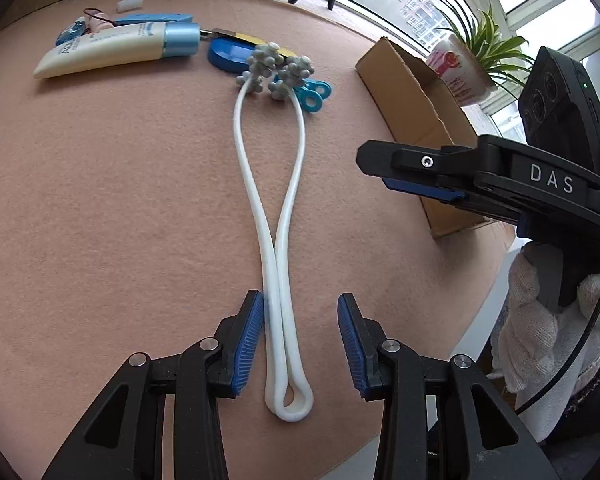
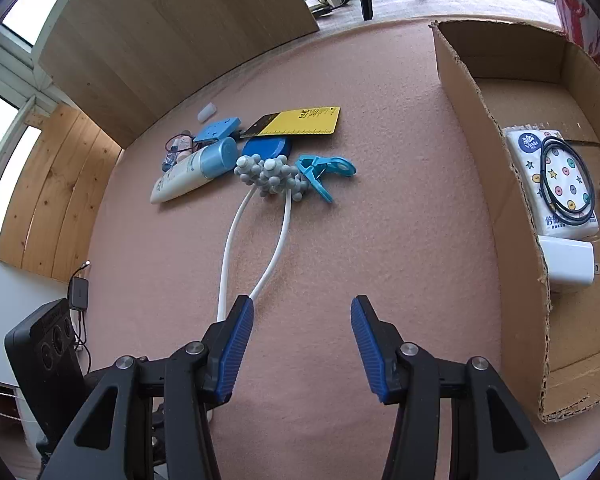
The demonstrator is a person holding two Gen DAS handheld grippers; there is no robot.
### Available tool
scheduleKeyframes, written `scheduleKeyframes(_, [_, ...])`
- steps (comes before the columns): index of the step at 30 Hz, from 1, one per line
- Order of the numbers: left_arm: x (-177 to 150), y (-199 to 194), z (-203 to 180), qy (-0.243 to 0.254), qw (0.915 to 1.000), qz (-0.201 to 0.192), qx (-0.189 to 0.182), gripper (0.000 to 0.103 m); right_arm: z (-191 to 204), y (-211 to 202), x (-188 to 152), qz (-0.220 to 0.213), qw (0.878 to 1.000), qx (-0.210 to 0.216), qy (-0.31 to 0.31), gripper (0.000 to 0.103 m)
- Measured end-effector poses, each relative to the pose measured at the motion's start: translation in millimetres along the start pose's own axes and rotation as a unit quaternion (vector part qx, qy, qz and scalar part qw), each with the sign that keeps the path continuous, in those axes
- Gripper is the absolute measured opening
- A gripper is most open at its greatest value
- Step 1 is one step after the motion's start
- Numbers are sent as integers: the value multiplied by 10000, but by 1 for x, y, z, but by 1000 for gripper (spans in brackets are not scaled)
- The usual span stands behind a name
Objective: Organize objects
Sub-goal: 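Lower both grippers onto the white massager cord and close them on it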
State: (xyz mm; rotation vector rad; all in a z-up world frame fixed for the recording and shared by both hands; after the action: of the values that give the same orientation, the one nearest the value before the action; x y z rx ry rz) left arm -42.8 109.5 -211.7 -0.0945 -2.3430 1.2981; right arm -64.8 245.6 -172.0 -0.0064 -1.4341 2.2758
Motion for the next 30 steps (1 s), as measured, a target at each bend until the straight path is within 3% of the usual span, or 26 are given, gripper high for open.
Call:
scheduleKeyframes(6, [4, 12, -22, 138, 9999, 30, -34, 41, -4, 2, 1, 23, 10000, 7, 23, 47])
scheduleKeyframes(17, [41, -6, 13, -235, 9967, -349, 694, 41, -5, 18, 6, 187, 9998, 42, -12, 47])
scheduleKeyframes(22, [53, 7, 18, -200, 9962, -312, 786, 41, -3, 28, 9, 278, 9996, 12, -3, 47])
scheduleKeyframes(27, [55, 12, 19, -36, 9963, -261, 816, 39, -4, 35, 11, 386, 9993, 22, 0, 39])
scheduleKeyframes(30, [56, 14, 19, -33, 9961, -266, 838, 31, -4, 38, 13, 453, 9989, 88, 37, 36])
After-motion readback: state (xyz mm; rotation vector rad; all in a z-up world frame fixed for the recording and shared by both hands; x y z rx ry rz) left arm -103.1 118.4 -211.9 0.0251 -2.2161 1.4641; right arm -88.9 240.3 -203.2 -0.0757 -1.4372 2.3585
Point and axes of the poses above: each gripper's, at about its wrist camera, not at the fingertips, and y roughly the way its jaws point, z to its left, x to its top, the point moved 5 cm from there along y, roughly the way its jaws point, and after that the axes turned 8 degrees about y, right-handed, at the moved point
